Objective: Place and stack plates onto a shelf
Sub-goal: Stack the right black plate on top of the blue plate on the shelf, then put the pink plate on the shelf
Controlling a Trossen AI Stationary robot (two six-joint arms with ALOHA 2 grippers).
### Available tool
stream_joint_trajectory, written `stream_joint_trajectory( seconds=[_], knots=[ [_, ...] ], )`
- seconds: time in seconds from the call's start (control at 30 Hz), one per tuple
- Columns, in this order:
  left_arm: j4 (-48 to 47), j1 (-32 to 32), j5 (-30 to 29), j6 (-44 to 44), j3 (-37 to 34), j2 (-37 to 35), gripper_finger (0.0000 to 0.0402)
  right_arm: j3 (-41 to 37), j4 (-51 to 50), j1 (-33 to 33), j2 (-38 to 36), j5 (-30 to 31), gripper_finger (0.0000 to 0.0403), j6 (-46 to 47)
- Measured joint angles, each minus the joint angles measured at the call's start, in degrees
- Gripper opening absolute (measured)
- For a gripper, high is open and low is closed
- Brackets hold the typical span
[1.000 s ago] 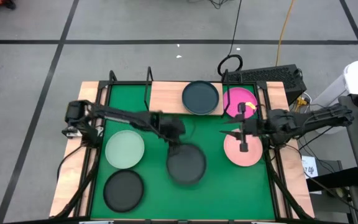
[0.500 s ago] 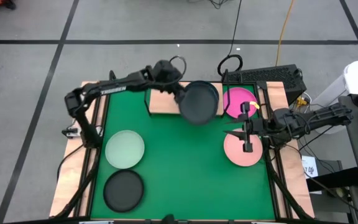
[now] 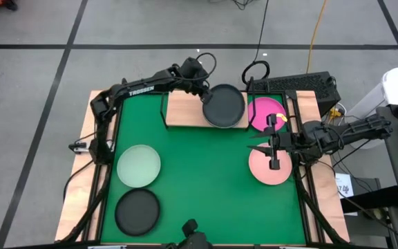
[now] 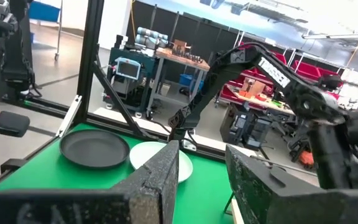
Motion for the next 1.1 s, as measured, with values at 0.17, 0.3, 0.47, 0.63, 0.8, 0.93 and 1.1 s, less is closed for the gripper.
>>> stream_joint_trajectory(
  seconds=[0.17,0.3,0.47,0.63,0.8,0.93,1.1],
  knots=[
    [2.02,0.19,0.30,-0.42,-0.08,0.58,0.0105,0.00,-0.21,0.00,-0.04,0.00,0.0114,-0.14],
    [2.62,-0.09,0.42,1.06,-0.04,0.60,0.0143,0.00,-0.21,0.00,-0.04,0.02,0.0114,-0.40],
    [3.27,-0.18,1.22,1.16,0.40,0.63,0.0206,0.00,-0.19,0.00,-0.04,0.19,0.0114,-0.59],
    [1.55,0.20,5.97,2.94,3.46,-1.00,0.0228,0.00,-0.23,0.00,-0.04,6.29,0.0114,-0.61],
    [1.26,-1.54,5.51,7.65,3.54,-10.41,0.0225,0.47,-5.51,-0.03,-0.04,13.44,0.0114,1.45],
    [1.27,-4.22,0.39,11.76,1.10,-20.03,0.0201,3.38,-19.26,-0.70,1.58,17.40,0.0114,6.28],
    [4.47,-8.09,-0.90,13.27,-5.35,-32.10,0.0170,6.58,-33.05,-2.34,4.15,19.50,0.0114,13.44]
  ],
)
